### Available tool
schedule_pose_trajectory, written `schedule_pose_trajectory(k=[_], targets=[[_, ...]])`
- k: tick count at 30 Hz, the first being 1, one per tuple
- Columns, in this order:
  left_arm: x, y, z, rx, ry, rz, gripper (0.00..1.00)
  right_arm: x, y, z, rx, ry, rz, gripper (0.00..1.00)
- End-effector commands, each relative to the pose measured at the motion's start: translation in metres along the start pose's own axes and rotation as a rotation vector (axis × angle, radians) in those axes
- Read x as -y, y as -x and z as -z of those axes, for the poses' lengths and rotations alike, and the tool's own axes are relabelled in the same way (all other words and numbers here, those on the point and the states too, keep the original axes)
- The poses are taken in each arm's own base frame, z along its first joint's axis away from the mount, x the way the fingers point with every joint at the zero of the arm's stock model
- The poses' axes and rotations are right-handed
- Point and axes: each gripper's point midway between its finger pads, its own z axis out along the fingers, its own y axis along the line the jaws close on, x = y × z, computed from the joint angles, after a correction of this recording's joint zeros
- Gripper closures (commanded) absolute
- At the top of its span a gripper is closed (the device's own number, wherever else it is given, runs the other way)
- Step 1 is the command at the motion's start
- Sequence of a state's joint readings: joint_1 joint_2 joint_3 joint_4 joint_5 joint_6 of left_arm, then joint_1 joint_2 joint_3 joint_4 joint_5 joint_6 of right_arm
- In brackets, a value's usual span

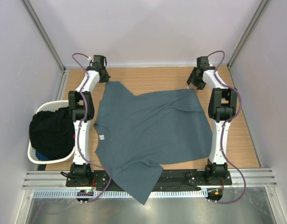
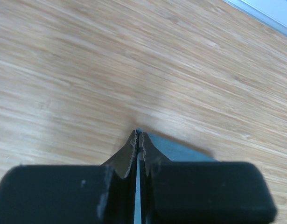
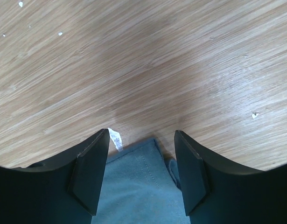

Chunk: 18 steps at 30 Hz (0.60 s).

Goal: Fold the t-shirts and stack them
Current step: Flatten the tshirt out

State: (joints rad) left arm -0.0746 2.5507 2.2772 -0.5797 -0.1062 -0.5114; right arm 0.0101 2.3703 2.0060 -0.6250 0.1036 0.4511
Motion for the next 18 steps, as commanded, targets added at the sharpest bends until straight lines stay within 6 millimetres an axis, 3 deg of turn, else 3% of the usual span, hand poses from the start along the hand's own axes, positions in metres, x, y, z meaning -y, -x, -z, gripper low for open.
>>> schedule_pose_trajectory(k=[1, 5, 10, 16, 18], targets=[[0.005, 0.041, 0.038, 0.101, -0.017, -0.005, 1.0, -0.008, 0.005, 0.018, 0.012, 0.029, -0.036, 0.37], [0.002, 0.037, 0.04, 0.095, -0.009, -0.003, 1.0, -0.005, -0.012, 0.02, -0.021, 0.045, -0.052, 0.42], [0.006, 0.042, 0.045, 0.104, -0.023, -0.008, 1.0, -0.006, -0.019, 0.02, -0.036, 0.046, -0.057, 0.54], [0.0, 0.048, 0.053, 0.122, -0.005, -0.006, 1.0, -0.002, 0.006, 0.036, 0.053, 0.015, -0.042, 0.88], [-0.001, 0.051, 0.057, 0.13, 0.001, -0.001, 1.0, -0.005, 0.018, 0.041, 0.092, 0.02, -0.024, 0.9]])
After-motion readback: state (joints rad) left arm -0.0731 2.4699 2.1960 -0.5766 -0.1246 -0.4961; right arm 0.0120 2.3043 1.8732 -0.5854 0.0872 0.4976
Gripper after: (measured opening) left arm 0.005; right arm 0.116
